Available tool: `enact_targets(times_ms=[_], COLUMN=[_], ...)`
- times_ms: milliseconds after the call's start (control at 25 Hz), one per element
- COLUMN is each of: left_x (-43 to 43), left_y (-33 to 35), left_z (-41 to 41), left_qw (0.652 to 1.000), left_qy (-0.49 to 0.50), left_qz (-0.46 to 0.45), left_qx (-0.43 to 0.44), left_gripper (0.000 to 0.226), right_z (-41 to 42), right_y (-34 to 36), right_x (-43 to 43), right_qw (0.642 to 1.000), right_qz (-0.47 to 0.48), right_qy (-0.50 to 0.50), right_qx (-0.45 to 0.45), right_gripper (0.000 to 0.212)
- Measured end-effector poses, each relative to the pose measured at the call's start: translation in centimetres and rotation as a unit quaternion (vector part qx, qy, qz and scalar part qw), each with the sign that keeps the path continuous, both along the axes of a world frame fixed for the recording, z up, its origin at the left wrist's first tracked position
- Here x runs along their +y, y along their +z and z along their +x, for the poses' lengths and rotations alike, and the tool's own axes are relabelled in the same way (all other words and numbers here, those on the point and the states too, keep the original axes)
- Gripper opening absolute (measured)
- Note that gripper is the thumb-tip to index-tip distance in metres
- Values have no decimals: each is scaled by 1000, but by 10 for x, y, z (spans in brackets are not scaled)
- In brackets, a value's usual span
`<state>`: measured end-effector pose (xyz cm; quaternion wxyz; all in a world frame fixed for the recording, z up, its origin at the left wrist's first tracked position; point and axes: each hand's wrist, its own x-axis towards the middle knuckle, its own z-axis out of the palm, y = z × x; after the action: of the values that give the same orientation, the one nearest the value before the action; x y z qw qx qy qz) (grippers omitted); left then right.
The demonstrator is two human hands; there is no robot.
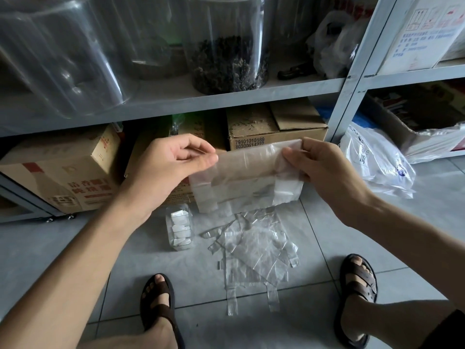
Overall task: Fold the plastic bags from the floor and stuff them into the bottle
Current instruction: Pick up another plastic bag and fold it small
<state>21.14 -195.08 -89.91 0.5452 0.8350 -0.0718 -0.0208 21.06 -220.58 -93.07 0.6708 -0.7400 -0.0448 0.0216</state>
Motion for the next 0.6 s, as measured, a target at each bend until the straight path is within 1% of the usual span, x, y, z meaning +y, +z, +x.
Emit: enact_targets(times_ms=[120,200,280,360,480,520,600], left_x=[-2,-8,-13,-17,-17,-17,-18], left_y=[2,1,0,0,-2,-2,-3], left_z=[2,3,3,3,4,4,4], left_qw=[994,982,968,958,952,950,948], left_qy=[-31,-43,-57,-64,-48,-43,-36], left_qz=[104,175,226,258,280,285,292], left_qx=[-26,-60,-88,-104,-116,-119,-124], left_gripper=[21,17,12,7,5,6,7], right_z=[-2,-3,-4,-3,-1,-1,-2], right_y=[-3,-6,-9,-12,-15,-16,-17], right_x=[6,10,14,15,16,15,15], right_qw=[997,992,988,985,985,984,982], right_qz=[-69,-110,-137,-147,-148,-152,-163], right_qy=[11,20,22,20,19,20,22], right_qx=[-34,-57,-74,-86,-91,-91,-96], right_gripper=[22,24,24,27,31,29,17])
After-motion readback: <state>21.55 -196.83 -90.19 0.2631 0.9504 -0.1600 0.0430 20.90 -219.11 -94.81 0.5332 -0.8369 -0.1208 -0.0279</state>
